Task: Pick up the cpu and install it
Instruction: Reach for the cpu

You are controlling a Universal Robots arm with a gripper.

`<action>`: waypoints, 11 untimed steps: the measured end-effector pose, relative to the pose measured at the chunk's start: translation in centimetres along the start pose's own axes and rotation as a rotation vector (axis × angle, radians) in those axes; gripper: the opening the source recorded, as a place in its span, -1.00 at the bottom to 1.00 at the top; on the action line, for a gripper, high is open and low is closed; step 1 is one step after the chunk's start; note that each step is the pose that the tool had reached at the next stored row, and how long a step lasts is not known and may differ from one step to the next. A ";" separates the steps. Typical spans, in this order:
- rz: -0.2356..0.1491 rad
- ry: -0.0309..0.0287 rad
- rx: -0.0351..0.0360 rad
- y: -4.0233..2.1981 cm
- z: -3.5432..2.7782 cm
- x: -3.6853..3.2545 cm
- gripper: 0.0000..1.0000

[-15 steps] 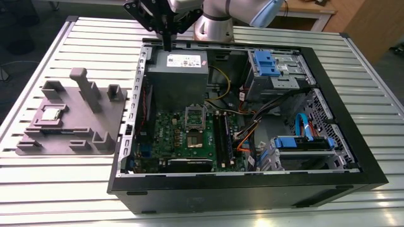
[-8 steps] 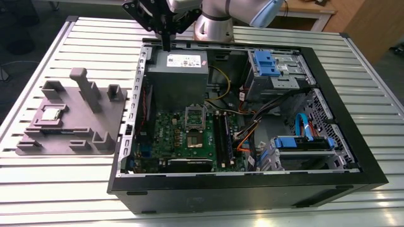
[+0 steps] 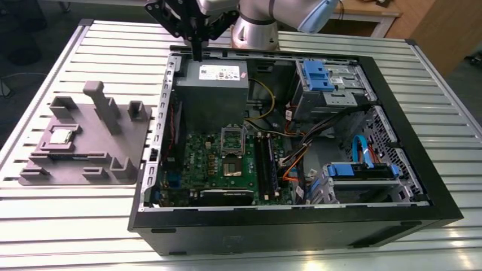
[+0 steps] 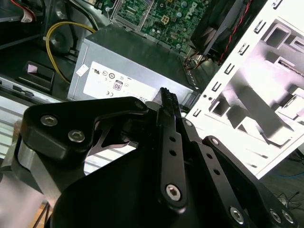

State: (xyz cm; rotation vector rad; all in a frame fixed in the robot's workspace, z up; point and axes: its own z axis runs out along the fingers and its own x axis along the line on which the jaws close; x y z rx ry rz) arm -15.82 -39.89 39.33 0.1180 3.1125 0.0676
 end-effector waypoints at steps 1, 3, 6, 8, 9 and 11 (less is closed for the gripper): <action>0.000 0.0000 0.0000 0.00 0.00 0.03 -0.79; 0.000 0.0000 0.0000 -0.01 0.00 0.08 -0.79; 0.000 0.0000 0.0000 -0.01 0.00 0.17 -0.79; 0.000 0.0000 0.0000 -0.02 -0.01 0.22 -0.79; 0.000 0.0000 0.0000 -0.02 -0.01 0.25 -0.79; 0.000 0.0000 0.0000 -0.02 -0.01 0.31 -0.79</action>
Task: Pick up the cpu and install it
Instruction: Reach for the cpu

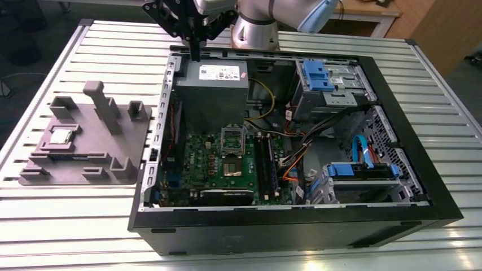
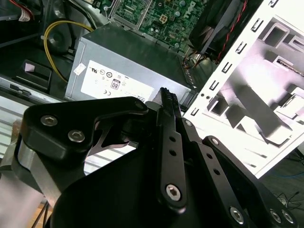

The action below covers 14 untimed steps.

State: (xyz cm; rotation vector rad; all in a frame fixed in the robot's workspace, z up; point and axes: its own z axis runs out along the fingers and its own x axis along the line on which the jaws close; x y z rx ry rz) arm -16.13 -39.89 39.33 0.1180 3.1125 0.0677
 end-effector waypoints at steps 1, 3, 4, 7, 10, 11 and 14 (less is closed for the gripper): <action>0.000 0.0000 0.0000 0.00 0.00 0.02 -0.79; 0.000 0.0000 0.0000 0.00 0.00 0.08 -0.79; 0.000 0.0000 0.0000 -0.01 -0.01 0.11 -0.79; 0.000 0.0000 0.0000 -0.01 -0.01 0.19 -0.79; 0.000 0.0000 0.0000 -0.02 -0.01 0.26 -0.79; 0.000 0.0000 0.0000 -0.02 -0.01 0.29 -0.79; 0.000 0.0001 0.0000 -0.04 0.00 0.59 -0.79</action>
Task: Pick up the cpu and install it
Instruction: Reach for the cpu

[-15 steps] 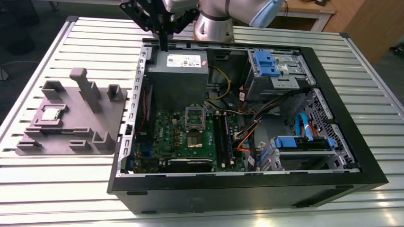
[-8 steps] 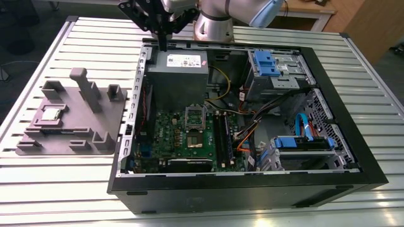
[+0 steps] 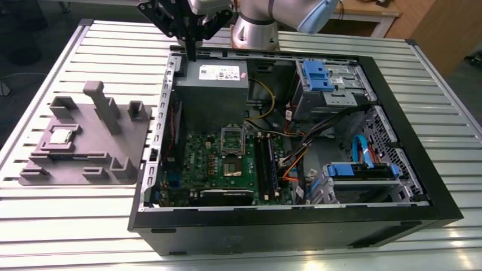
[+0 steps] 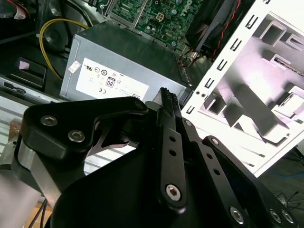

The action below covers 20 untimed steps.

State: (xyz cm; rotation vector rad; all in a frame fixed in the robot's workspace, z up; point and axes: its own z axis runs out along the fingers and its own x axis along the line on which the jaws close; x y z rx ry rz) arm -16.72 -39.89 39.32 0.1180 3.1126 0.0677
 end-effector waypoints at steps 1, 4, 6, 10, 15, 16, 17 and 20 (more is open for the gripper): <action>0.000 0.0000 0.0000 0.00 0.00 0.01 -0.79; 0.000 0.0000 0.0001 -0.01 0.00 0.07 -0.79; 0.000 0.0000 0.0000 -0.01 0.00 0.11 -0.79; 0.000 0.0000 0.0000 -0.01 0.00 0.19 -0.79; 0.000 0.0000 0.0000 -0.02 0.00 0.32 -0.79; 0.000 0.0000 0.0000 -0.03 0.00 0.34 -0.79; 0.000 0.0000 0.0000 -0.03 0.00 0.36 -0.79; 0.000 0.0000 0.0000 -0.04 0.01 0.48 -0.79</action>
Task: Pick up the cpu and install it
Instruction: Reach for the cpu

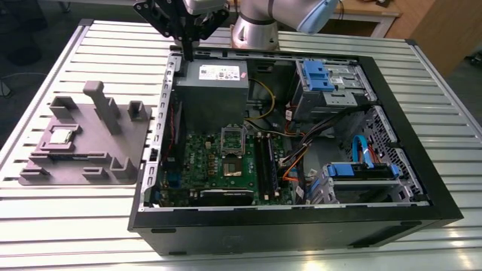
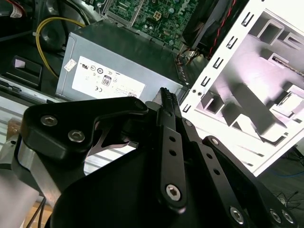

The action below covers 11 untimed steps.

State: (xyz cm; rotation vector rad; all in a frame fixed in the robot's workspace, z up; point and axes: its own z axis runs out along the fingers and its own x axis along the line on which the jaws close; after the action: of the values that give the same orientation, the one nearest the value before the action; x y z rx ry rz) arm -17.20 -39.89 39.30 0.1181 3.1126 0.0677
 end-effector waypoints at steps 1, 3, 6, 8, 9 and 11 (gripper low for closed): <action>0.000 0.0001 0.0000 0.00 0.00 0.01 -0.79; 0.000 0.0000 0.0000 0.00 0.00 0.05 -0.79; 0.000 0.0000 0.0000 -0.01 0.01 0.11 -0.79; 0.000 0.0001 0.0000 -0.01 0.00 0.14 -0.79; 0.000 0.0000 0.0000 -0.01 0.01 0.16 -0.79; 0.000 0.0000 0.0000 -0.01 0.01 0.19 -0.79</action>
State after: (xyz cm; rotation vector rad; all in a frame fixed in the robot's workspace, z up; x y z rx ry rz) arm -17.39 -39.89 39.29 0.1180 3.1126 0.0677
